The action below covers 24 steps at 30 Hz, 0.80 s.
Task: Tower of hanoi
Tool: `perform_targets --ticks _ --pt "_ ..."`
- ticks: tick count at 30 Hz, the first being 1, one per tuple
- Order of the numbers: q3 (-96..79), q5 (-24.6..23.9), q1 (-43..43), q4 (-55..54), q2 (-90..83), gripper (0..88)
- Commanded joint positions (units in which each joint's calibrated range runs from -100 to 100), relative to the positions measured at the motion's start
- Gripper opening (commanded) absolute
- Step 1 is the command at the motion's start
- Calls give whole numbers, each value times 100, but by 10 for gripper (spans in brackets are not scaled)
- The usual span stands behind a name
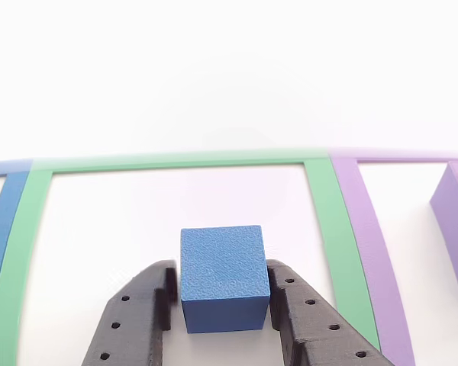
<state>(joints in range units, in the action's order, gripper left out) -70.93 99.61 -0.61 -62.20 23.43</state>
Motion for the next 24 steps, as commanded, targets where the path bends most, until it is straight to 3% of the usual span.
perform_targets --ticks 1,7,13,19,24 --pt "92 39 50 -89 -51 164" --pt "37 39 -19 -146 -275 265" --pt "-154 39 35 493 -1453 254" --pt "74 39 -3 2703 -3449 145" --pt "782 39 -125 5827 -5275 14"
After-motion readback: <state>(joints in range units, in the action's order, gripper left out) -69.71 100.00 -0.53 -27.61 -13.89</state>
